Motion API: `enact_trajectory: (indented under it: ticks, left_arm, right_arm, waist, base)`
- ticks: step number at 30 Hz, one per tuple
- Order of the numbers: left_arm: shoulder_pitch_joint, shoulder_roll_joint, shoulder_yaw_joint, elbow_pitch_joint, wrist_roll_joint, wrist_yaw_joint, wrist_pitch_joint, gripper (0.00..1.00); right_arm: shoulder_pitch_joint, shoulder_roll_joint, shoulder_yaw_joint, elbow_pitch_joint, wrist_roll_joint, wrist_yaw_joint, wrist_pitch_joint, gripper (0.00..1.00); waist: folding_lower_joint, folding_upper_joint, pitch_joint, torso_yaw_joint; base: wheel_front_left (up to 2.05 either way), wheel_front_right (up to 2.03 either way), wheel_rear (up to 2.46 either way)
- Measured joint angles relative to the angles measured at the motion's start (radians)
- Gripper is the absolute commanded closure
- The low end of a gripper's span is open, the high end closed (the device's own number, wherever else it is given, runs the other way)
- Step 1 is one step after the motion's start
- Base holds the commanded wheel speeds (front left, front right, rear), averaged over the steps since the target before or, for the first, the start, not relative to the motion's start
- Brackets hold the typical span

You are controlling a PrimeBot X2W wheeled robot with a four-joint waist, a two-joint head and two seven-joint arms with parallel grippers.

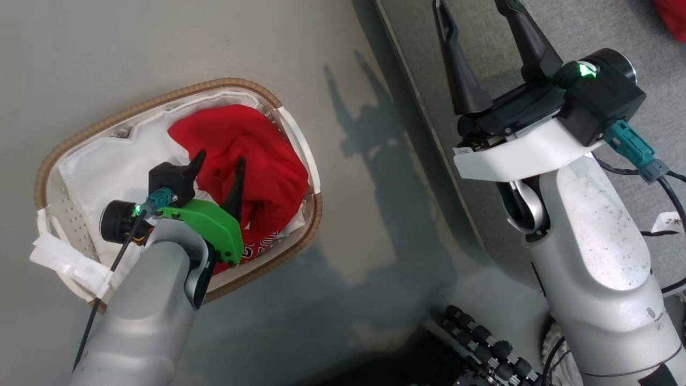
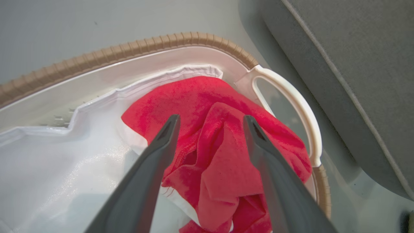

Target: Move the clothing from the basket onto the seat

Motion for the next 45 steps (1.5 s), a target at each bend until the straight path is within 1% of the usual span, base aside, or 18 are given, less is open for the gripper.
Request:
enact_trajectory:
  ticks: [10,15,22,23,24,25,31,34,40,45]
  left_arm:
    - [-0.093,0.021,-0.183,0.122,-0.161,0.000,0.008,0.00]
    - [-0.131,0.027,-0.251,0.167,-0.214,0.000,0.019,0.00]
    - [-0.167,0.026,-0.335,0.216,-0.270,0.000,0.061,0.00]
    - [-0.170,0.026,-0.343,0.220,-0.280,0.000,0.060,0.21]
    - [-0.173,0.026,-0.350,0.223,-0.286,0.000,0.059,0.64]
    - [-0.177,0.025,-0.362,0.225,-0.287,0.000,0.054,1.00]
    - [-0.178,0.018,-0.400,0.231,-0.333,0.000,0.028,1.00]
    - [-0.176,0.013,-0.419,0.228,-0.350,0.000,0.017,1.00]
    - [-0.139,-0.004,-0.449,0.213,-0.388,0.000,0.006,1.00]
    - [-0.091,-0.020,-0.448,0.183,-0.411,0.000,0.002,1.00]
  right_arm:
    - [-0.021,0.001,0.008,-0.028,0.001,0.000,0.000,0.00]
    - [-0.027,0.001,0.009,-0.035,0.000,0.000,0.000,0.00]
    - [-0.041,0.001,0.010,-0.040,-0.003,0.000,0.000,0.00]
    - [-0.041,0.001,0.010,-0.040,-0.003,0.000,0.000,0.00]
    - [-0.041,0.002,0.011,-0.040,-0.004,0.000,0.000,0.00]
    - [-0.042,0.002,0.011,-0.040,-0.004,0.000,0.000,0.00]
    - [-0.045,0.002,0.013,-0.022,-0.008,0.000,0.000,0.00]
    - [-0.044,0.002,0.017,0.000,-0.034,0.000,0.000,0.00]
    - [-0.027,0.003,0.011,0.047,-0.043,0.000,0.000,0.00]
    - [0.007,0.003,0.013,0.083,-0.052,0.000,0.000,0.00]
  waist:
    - [0.0000,0.0000,0.093,-0.035]
    - [-0.0001,0.0000,0.121,-0.042]
    - [-0.0001,0.0000,0.139,-0.039]
    - [-0.0001,0.0000,0.140,-0.038]
    - [-0.0001,0.0000,0.139,-0.036]
    - [-0.0001,0.0000,0.138,-0.035]
    - [-0.0002,0.0000,0.112,-0.027]
    - [-0.0002,0.0000,0.088,-0.022]
    - [-0.0002,0.0000,0.013,-0.003]
    - [-0.0002,0.0000,-0.062,0.014]
  base:
    - [0.00,0.00,0.00]
    - [0.00,0.00,0.00]
    - [0.00,0.00,0.00]
    - [0.00,0.00,0.00]
    - [0.00,0.00,0.00]
    - [0.00,0.00,0.00]
    - [0.00,0.00,0.00]
    - [0.00,0.00,0.00]
    - [0.00,0.00,0.00]
    - [0.00,0.00,0.00]
